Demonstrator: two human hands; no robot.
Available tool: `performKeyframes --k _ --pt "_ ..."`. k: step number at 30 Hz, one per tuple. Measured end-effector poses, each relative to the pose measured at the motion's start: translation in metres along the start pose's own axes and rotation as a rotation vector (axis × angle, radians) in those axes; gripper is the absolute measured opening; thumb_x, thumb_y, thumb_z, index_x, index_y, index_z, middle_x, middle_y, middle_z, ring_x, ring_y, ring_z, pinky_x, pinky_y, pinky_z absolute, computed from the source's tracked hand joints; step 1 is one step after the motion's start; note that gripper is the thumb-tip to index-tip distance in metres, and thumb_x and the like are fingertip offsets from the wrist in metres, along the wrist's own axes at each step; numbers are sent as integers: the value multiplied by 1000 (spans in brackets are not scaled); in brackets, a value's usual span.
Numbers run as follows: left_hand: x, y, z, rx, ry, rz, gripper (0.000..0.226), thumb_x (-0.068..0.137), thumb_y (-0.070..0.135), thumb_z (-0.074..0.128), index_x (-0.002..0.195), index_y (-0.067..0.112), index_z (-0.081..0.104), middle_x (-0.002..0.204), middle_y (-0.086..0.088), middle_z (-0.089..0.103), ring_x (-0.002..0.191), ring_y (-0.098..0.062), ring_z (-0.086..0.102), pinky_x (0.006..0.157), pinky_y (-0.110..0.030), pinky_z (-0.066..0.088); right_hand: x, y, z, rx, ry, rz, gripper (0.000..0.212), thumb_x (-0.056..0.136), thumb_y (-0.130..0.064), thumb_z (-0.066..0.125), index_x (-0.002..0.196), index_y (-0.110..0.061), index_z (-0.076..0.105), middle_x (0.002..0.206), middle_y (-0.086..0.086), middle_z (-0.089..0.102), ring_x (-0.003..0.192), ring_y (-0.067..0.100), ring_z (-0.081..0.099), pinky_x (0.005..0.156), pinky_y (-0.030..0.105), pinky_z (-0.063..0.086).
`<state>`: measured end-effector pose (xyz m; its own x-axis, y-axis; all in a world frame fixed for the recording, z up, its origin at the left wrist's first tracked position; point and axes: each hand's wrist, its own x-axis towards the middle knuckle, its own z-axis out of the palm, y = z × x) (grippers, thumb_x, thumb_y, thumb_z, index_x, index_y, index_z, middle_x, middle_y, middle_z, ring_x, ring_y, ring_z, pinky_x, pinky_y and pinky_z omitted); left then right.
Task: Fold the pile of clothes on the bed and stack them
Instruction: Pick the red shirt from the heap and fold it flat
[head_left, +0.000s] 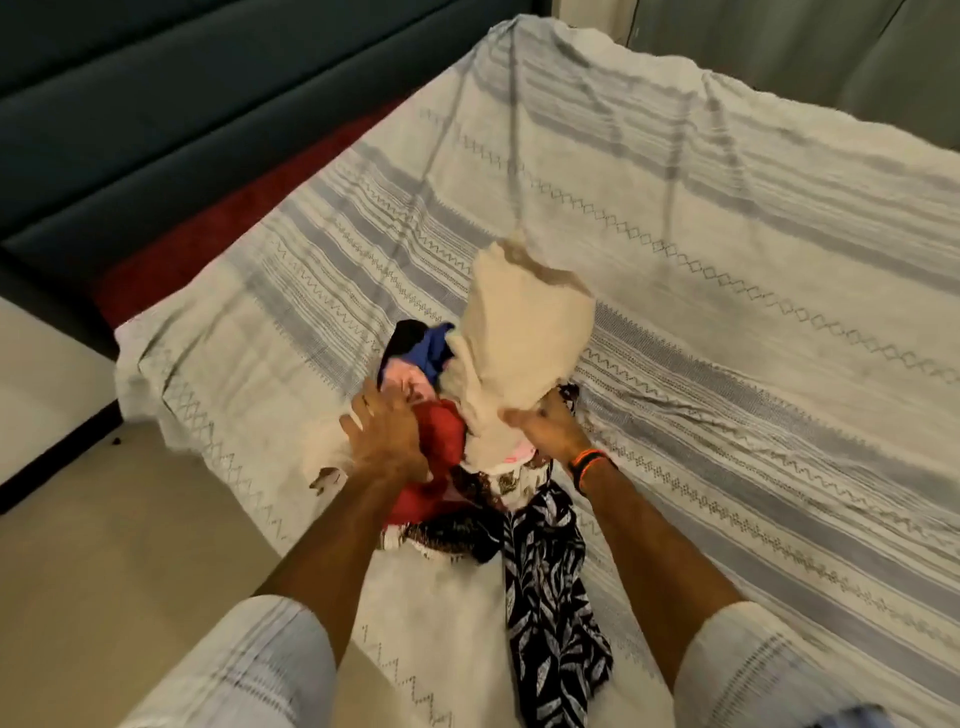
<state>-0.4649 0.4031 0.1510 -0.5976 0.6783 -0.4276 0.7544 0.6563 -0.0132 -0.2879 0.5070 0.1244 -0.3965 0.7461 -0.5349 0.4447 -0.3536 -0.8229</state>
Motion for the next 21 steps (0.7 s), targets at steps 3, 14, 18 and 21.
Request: performKeyframes --k 3,14,18,21 --pt "-16 -6 40 -79 -187 18 123 69 43 83 153 11 -1 158 -23 3 144 -44 11 118 -53 20 -27 41 4 -247 -6 94 79 80 -31 79 145 -16 37 135 3 58 126 28 53 99 32 43" --pt "-81 30 171 -390 -95 284 42 81 9 67 122 12 56 125 -10 53 114 -28 52 96 -36 46 -84 177 -1 -461 10 419 58 86 -24 73 134 -5 48 133 15 56 120 31 54 95 32 45" --pt "-97 40 225 -562 -513 37 63 77 24 77 132 10 48 130 -8 55 116 -25 55 89 -27 45 -98 215 12 -468 0 424 79 77 -26 79 142 -9 37 137 15 48 124 33 49 104 41 46" --pt "-104 49 251 -781 -626 -85 63 73 24 82 125 10 49 119 -1 60 104 -19 58 87 -26 47 -102 234 20 -405 42 389 81 76 -20 80 142 -10 34 128 12 48 118 30 49 99 38 45"
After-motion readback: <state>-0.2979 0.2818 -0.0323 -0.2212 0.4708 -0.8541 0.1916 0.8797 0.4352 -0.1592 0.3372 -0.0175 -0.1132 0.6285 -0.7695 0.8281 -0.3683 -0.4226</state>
